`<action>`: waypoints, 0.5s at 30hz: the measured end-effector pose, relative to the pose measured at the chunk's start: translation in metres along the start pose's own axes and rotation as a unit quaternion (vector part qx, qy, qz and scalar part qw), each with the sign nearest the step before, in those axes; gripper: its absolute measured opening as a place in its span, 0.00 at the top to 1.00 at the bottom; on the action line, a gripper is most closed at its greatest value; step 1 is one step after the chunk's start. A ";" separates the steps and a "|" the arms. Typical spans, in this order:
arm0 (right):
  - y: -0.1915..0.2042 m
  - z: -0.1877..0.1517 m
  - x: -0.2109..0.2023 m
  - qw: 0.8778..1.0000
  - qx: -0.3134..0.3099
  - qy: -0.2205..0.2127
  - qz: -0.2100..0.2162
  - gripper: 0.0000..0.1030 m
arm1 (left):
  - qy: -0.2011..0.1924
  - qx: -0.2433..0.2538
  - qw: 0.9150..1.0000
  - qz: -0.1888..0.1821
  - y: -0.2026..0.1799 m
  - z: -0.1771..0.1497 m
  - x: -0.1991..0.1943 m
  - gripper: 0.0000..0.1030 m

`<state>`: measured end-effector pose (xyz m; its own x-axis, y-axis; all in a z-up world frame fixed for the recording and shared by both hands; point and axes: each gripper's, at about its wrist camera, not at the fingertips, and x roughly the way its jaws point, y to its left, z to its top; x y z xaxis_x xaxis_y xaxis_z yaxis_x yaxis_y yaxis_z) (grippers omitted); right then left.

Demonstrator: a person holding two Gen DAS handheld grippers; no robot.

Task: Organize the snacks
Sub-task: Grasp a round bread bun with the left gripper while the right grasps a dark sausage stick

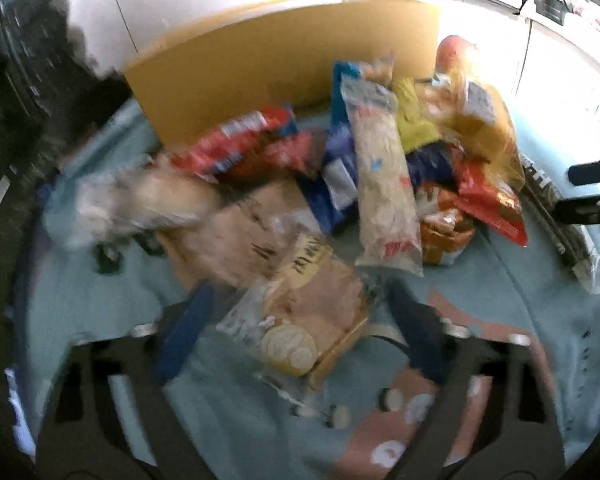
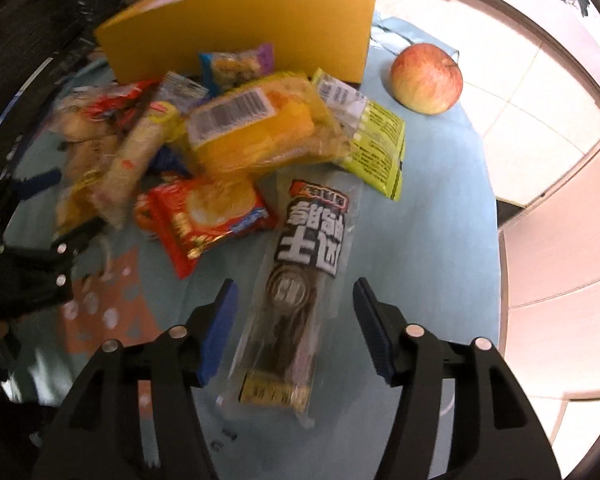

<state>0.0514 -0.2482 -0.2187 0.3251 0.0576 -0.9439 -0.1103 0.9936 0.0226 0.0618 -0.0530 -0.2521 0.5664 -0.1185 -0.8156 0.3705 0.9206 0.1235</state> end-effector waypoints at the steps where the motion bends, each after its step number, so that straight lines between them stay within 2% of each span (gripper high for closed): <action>1: -0.003 -0.001 0.014 0.999 0.010 0.030 0.012 0.50 | 0.003 -0.009 1.000 -0.008 0.002 -0.001 -0.001 0.35; 4: -0.006 -0.005 0.015 0.999 0.005 0.037 0.024 0.65 | 0.008 -0.041 0.998 -0.047 0.012 -0.006 -0.011 0.55; 6: -0.007 -0.009 0.011 0.999 0.004 0.041 0.036 0.68 | 0.005 -0.067 0.995 -0.077 0.021 -0.015 -0.022 0.63; 10: -0.007 -0.023 0.006 0.998 -0.001 0.045 0.050 0.69 | 0.016 -0.089 0.991 -0.100 0.030 -0.039 -0.038 0.63; 13: -0.003 -0.028 0.004 0.997 -0.008 0.048 0.054 0.69 | 0.017 -0.089 0.990 -0.104 0.028 -0.049 -0.043 0.63; 14: -0.003 -0.029 0.004 0.997 -0.008 0.050 0.058 0.69 | 0.020 -0.087 0.990 -0.105 0.027 -0.050 -0.041 0.63; 15: -0.002 -0.029 0.004 0.997 -0.008 0.053 0.059 0.66 | 0.021 -0.085 0.991 -0.103 0.027 -0.050 -0.041 0.58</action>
<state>0.0256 -0.2530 -0.2318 0.2078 0.1629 -0.9645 -0.1577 0.9787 0.1314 0.0122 -0.0051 -0.2437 0.4587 -0.2973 -0.8373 0.3439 0.9283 -0.1413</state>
